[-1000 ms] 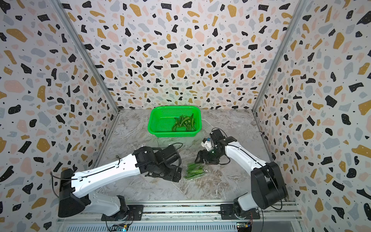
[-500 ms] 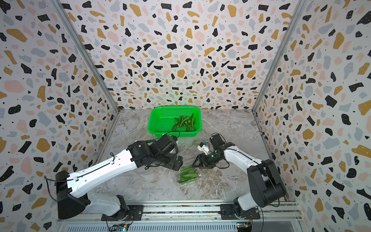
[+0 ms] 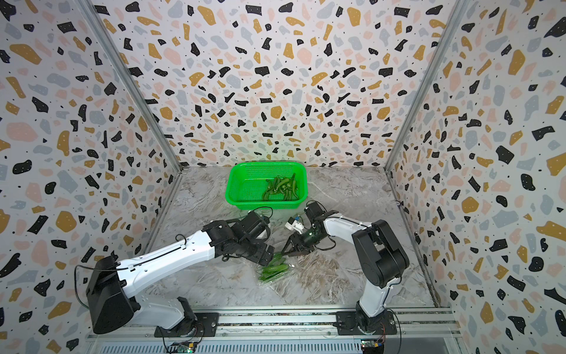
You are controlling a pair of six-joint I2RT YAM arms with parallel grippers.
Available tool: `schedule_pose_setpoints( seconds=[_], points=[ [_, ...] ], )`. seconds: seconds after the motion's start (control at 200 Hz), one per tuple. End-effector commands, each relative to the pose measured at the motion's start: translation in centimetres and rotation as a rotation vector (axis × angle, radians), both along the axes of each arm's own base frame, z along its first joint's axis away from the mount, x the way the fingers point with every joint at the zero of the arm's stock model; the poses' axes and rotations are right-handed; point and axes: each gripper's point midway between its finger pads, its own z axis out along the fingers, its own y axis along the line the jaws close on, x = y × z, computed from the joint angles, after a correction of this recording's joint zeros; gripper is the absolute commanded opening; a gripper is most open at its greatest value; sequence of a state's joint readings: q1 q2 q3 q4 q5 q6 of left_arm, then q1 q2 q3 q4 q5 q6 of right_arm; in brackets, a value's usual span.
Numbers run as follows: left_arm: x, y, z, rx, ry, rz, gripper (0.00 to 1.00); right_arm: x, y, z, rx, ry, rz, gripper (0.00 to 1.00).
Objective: Take small green peppers out of containers
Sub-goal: Move the packing box to the center of the board.
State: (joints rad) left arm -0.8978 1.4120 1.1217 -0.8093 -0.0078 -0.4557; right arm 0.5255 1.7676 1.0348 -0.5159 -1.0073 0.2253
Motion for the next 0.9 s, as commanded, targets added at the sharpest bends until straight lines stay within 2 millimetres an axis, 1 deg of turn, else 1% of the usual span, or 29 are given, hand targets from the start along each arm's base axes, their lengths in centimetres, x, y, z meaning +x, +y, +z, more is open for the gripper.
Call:
schedule_pose_setpoints(
  seconds=[0.0,0.09,0.27,0.375,0.441,0.511,0.656,0.756,0.841,0.896],
  points=[
    [0.5,-0.7,-1.0,0.03,0.003,-0.057,0.99,-0.4,0.6,0.3,0.017,0.009,0.048,0.51],
    [0.6,-0.4,-2.2,0.064,0.011,-0.062,0.99,-0.1,0.8,0.0,0.024,0.022,0.052,0.51],
    [0.4,0.3,-3.9,0.073,0.043,-0.038,0.99,0.4,1.2,0.4,0.061,0.034,0.056,0.51],
    [0.1,0.9,-4.9,0.089,0.069,-0.017,0.99,0.7,1.0,0.3,0.067,0.043,0.055,0.51],
    [0.1,1.4,-5.4,0.104,0.08,0.0,0.99,0.8,0.7,0.3,0.073,0.053,0.055,0.53],
    [0.1,2.0,-5.8,0.126,0.089,0.018,0.99,1.2,0.0,0.5,0.086,0.065,0.033,0.56],
    [0.0,2.9,-7.0,0.182,0.131,0.041,1.0,2.5,-2.1,1.1,0.149,0.12,-0.047,0.58],
    [-0.2,3.5,-7.8,0.227,0.166,0.044,1.0,3.0,-3.3,0.9,0.161,0.158,-0.091,0.59],
    [-0.1,3.5,-7.9,0.235,0.17,0.046,1.0,3.5,-4.2,0.7,0.152,0.17,-0.136,0.64],
    [0.0,3.4,-7.7,0.229,0.168,0.045,1.0,4.0,-4.8,0.6,0.126,0.152,-0.171,0.65]
  ],
)
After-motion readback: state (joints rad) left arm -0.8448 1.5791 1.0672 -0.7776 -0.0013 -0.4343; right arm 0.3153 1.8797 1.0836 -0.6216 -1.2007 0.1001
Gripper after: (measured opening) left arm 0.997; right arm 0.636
